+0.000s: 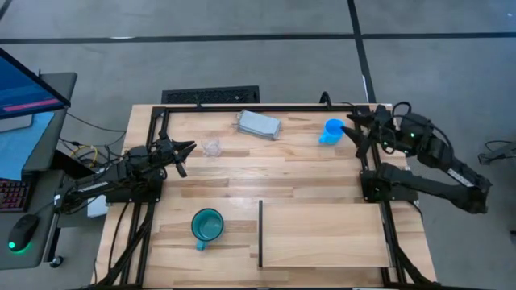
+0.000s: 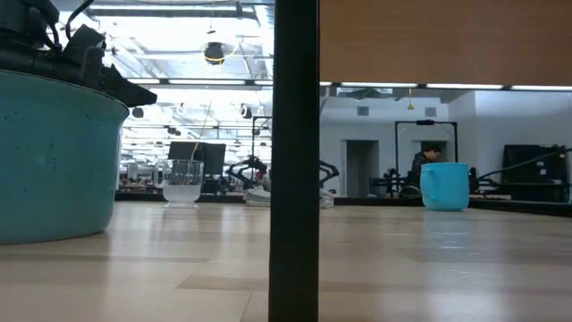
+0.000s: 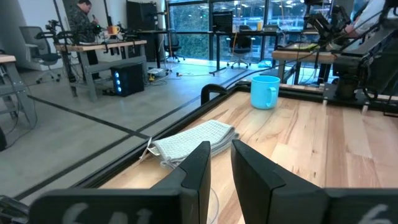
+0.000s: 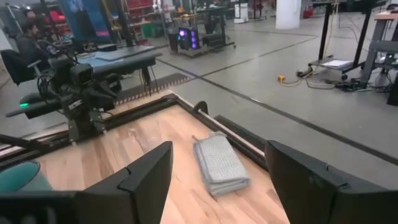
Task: Stack small to large cups/mugs on shelf
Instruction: Put the blue mug on the shelf
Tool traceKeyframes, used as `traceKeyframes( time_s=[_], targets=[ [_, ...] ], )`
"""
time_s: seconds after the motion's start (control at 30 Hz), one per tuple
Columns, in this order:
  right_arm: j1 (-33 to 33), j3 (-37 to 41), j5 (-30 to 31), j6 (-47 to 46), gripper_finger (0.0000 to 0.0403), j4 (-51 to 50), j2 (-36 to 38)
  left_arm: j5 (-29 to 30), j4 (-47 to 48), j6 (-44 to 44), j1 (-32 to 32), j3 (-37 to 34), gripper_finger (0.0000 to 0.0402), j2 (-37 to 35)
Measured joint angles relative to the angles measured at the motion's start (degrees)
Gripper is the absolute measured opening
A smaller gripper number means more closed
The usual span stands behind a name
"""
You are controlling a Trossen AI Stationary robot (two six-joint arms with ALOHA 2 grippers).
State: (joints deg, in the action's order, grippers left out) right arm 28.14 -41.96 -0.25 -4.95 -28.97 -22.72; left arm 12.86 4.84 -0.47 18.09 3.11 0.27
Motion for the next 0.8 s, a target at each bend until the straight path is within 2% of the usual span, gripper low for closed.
traceKeyframes(
  time_s=[0.8],
  targets=[
    [0.00,-0.34,0.22,-6.44,0.0279,2.71,-8.17,-0.02,-0.02,-0.61,0.00,0.00,0.0057,0.00]
  ],
)
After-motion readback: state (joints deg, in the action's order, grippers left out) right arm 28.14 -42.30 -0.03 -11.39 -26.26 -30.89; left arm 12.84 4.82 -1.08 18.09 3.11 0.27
